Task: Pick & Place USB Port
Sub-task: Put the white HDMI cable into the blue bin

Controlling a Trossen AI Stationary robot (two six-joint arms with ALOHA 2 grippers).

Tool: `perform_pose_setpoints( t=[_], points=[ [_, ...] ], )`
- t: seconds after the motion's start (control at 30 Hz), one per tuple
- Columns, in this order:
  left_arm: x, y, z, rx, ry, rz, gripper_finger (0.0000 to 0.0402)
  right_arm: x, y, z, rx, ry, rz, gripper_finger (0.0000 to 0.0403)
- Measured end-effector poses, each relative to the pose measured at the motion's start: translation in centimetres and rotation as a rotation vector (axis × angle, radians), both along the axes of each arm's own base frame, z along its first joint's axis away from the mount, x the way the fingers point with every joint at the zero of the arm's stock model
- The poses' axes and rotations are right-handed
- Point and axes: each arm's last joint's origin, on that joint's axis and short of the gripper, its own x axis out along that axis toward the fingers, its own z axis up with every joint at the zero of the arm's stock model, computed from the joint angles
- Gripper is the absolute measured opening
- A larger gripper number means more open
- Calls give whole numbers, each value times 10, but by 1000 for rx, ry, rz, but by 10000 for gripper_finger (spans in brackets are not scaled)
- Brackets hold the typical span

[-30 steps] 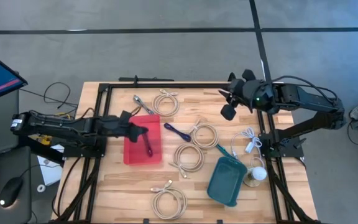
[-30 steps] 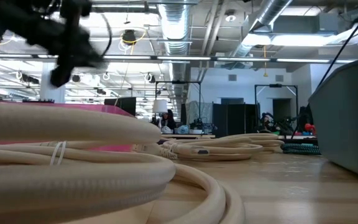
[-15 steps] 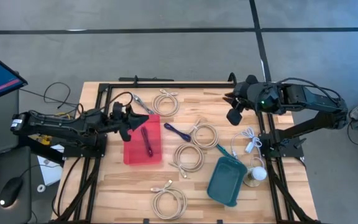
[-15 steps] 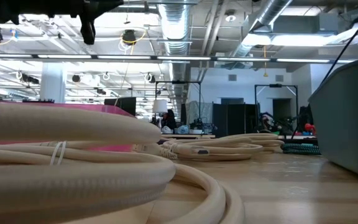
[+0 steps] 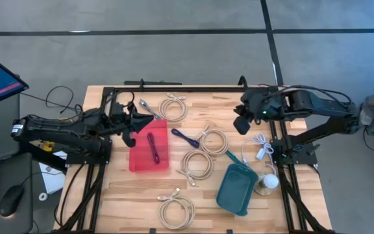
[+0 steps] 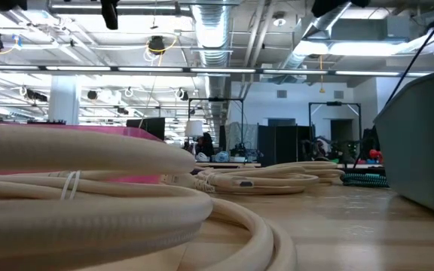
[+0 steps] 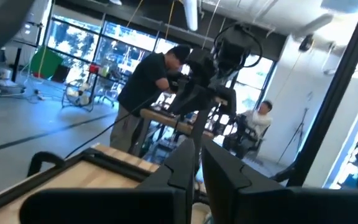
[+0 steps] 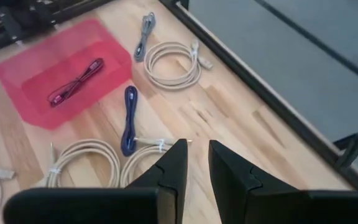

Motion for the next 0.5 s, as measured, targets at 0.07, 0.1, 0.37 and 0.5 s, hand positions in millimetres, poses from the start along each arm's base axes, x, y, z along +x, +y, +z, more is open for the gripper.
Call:
perform_pose_setpoints(
  t=[0.07, 0.1, 0.37, 0.5],
  points=[
    [0, 0, 2, 4, 22, 1, 30, 7, 0, -4, 15, 11, -16, 58],
    [0, 0, 3, 3, 28, 1, 30, 10, 0, -6, 14, 23, -15, 58],
    [0, 0, 7, 4, 22, -5, 30, 45, 3, -32, 16, 198, 134, 58],
    [0, 0, 7, 4, 23, -7, 30, 63, 0, -51, 48, 274, 63, 58]
  ],
)
